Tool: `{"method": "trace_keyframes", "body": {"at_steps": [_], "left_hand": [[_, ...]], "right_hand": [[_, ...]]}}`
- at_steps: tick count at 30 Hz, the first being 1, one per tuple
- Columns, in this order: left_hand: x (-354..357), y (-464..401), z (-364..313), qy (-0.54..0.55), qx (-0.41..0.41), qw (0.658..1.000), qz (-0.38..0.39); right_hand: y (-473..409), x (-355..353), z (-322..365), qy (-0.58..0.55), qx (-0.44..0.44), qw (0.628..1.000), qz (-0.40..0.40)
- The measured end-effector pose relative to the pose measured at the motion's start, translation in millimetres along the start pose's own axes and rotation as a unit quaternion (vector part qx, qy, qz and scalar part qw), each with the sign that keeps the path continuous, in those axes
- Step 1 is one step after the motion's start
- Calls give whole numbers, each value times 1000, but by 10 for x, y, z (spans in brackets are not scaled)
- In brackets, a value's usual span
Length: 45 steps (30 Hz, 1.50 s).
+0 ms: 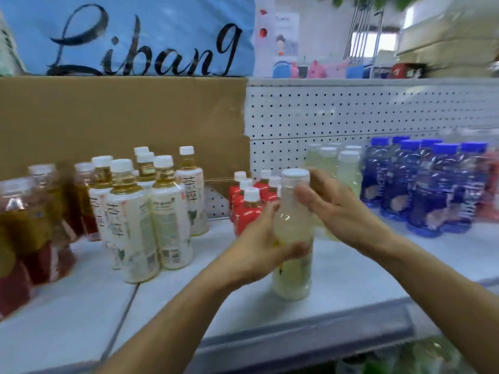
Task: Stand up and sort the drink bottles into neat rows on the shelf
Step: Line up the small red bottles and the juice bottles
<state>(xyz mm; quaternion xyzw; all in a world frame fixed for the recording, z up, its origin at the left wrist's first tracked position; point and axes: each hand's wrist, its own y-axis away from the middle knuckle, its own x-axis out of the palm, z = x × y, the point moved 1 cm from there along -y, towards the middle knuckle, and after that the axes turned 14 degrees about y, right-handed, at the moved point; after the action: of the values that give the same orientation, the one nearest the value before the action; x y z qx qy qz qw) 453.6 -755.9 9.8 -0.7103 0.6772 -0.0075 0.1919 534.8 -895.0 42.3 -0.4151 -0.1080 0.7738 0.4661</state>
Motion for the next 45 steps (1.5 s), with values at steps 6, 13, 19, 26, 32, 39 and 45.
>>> {"method": "trace_keyframes", "body": {"at_steps": [6,13,19,26,32,39,45], "left_hand": [[739,-452,180,-44,23,995,-82],[1251,-871,286,-61,23,996,-64],[1223,-1198,459,-119,26,976,-182],[1307,-1580,648,-141,-32,965,-217],[1311,-1597,805,-127,-8,968,-216],[1296,-1607,875,-102,-1,969,-225],[1309,-1628,899,-89,-2,968,-233]], "right_hand": [[371,-354,-772,-69,91,993,-22],[413,-838,-1159,-9,122,992,-11],[254,-1155,-1504,-1,181,984,2],[182,-1085,-1880,157,194,966,69],[-15,-1068,-2097,79,205,974,61],[-62,-874,-2162,22,184,982,42],[-107,-835,-2189,20,187,981,47]]}}
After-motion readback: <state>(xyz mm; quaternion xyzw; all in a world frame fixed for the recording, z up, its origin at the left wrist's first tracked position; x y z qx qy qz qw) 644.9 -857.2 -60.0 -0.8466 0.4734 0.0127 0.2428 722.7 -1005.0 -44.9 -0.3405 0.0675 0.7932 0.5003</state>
